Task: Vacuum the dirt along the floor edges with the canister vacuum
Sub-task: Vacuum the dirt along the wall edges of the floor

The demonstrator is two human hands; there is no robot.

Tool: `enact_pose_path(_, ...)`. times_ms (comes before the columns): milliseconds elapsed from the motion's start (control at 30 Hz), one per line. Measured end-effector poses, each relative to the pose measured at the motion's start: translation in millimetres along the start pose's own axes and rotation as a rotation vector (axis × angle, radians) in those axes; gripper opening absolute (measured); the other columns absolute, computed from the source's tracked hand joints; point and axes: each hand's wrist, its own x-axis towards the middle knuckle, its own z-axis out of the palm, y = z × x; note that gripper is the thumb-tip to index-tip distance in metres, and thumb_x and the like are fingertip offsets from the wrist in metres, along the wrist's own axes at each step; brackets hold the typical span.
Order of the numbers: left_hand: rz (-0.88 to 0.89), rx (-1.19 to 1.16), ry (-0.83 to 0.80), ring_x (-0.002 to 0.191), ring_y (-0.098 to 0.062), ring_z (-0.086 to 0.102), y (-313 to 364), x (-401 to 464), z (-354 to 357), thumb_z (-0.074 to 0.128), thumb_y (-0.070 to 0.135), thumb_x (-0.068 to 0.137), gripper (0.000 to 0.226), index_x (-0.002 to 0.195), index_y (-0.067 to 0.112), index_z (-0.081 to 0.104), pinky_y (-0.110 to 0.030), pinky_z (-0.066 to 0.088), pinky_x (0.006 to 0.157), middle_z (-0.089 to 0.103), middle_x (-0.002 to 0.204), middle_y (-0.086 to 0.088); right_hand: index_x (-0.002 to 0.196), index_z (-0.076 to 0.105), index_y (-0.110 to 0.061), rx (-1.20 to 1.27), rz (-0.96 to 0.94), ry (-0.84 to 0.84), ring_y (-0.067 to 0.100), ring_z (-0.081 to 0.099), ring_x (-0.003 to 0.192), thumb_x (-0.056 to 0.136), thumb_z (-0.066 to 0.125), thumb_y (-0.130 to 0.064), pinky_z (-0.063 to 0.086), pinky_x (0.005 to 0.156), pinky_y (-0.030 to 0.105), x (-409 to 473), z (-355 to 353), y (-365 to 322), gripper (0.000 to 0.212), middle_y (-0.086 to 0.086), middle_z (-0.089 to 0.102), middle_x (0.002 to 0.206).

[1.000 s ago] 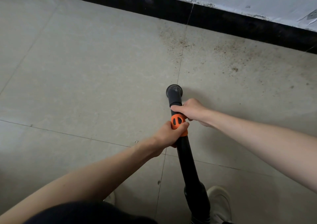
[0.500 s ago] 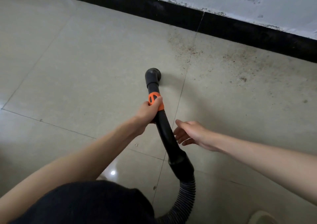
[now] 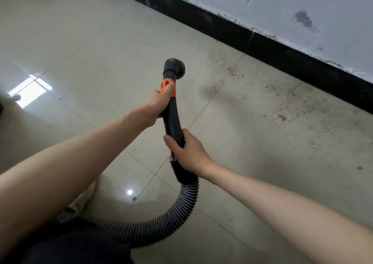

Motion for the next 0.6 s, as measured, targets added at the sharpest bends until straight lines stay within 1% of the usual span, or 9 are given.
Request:
enact_pose_path(67, -0.094, -0.188, 0.05, 0.067, -0.014, 0.054, -6.4, -9.5, -6.6, 0.049, 0.042, 0.093, 0.035, 0.101, 0.008, 0.05, -0.026, 0.046, 0.054, 0.052, 0.08, -0.003, 0.085, 0.046, -0.022, -0.088, -0.046, -0.148, 0.022, 0.066, 0.075, 0.095, 0.055, -0.043, 0.054, 0.076, 0.036, 2.0, -18.4, -1.1, 0.025, 0.009, 0.068, 0.081)
enact_pose_path(133, -0.192, -0.396, 0.083, 0.068, -0.015, 0.054, -20.1, -23.9, -11.2, 0.051, 0.038, 0.093, 0.029, 0.098, 0.01, 0.049, -0.027, 0.049, 0.054, 0.051, 0.08, -0.003, 0.082, 0.047, -0.019, -0.131, -0.045, -0.316, 0.014, 0.063, 0.06, 0.096, 0.055, -0.039, 0.052, 0.063, 0.027, 1.1, -39.1, -4.5, 0.026, 0.006, 0.065, 0.072)
enact_pose_path(200, -0.286, -0.527, 0.087, 0.073, -0.017, 0.058, -42.2, -37.4, -9.2, 0.052, 0.037, 0.091, 0.029, 0.103, 0.011, 0.048, -0.029, 0.052, 0.052, 0.054, 0.088, -0.005, 0.082, 0.048, -0.016, -0.105, 0.034, -0.459, 0.015, 0.061, 0.052, 0.097, 0.055, -0.038, 0.05, 0.054, 0.025, -5.8, -55.3, -5.1, 0.027, 0.007, 0.065, 0.068)
enact_pose_path(267, -0.349, -0.604, 0.119, 0.079, -0.02, 0.061, -65.3, -49.9, -1.9, 0.056, 0.038, 0.087, 0.034, 0.107, 0.011, 0.049, -0.031, 0.052, 0.057, 0.057, 0.094, -0.008, 0.086, 0.05, -0.014, -0.102, 0.125, -0.554, 0.018, 0.062, 0.051, 0.096, 0.055, -0.04, 0.051, 0.053, 0.025, -16.1, -62.1, 2.1, 0.028, 0.007, 0.066, 0.066)
enact_pose_path(333, -0.357, -0.629, 0.197, 0.079, -0.022, 0.06, -84.8, -59.5, 5.9, 0.06, 0.038, 0.083, 0.036, 0.105, 0.01, 0.051, -0.032, 0.052, 0.06, 0.056, 0.093, -0.008, 0.089, 0.052, -0.012, -0.114, 0.181, -0.594, 0.018, 0.062, 0.05, 0.096, 0.055, -0.041, 0.052, 0.054, 0.026, -26.0, -60.2, 12.4, 0.03, 0.005, 0.066, 0.061)
enact_pose_path(433, -0.322, -0.616, 0.279, 0.08, -0.022, 0.057, -102.8, -71.3, 11.9, 0.058, 0.036, 0.083, 0.034, 0.104, 0.01, 0.053, -0.031, 0.05, 0.06, 0.056, 0.092, -0.008, 0.089, 0.054, -0.012, -0.096, 0.222, -0.605, 0.018, 0.061, 0.05, 0.095, 0.055, -0.04, 0.051, 0.055, 0.025, -35.4, -51.5, 23.8, 0.029, 0.004, 0.064, 0.059)
enact_pose_path(533, -0.308, -0.572, 0.301, 0.077, -0.021, 0.056, -112.6, -83.0, 14.2, 0.056, 0.037, 0.083, 0.025, 0.092, 0.014, 0.053, -0.03, 0.048, 0.059, 0.055, 0.089, -0.006, 0.085, 0.056, -0.012, -0.067, 0.276, -0.603, 0.021, 0.06, 0.049, 0.095, 0.055, -0.04, 0.051, 0.054, 0.025, -46.2, -44.1, 29.9, 0.03, 0.007, 0.063, 0.058)
enact_pose_path(600, -0.314, -0.547, 0.278, 0.075, -0.02, 0.054, -114.9, -94.5, 18.1, 0.056, 0.037, 0.083, 0.021, 0.082, 0.017, 0.051, -0.029, 0.047, 0.06, 0.054, 0.084, -0.004, 0.082, 0.056, -0.012, -0.046, 0.312, -0.614, 0.022, 0.06, 0.05, 0.093, 0.056, -0.042, 0.051, 0.055, 0.027, -58.0, -43.4, 33.2, 0.032, 0.008, 0.063, 0.058)
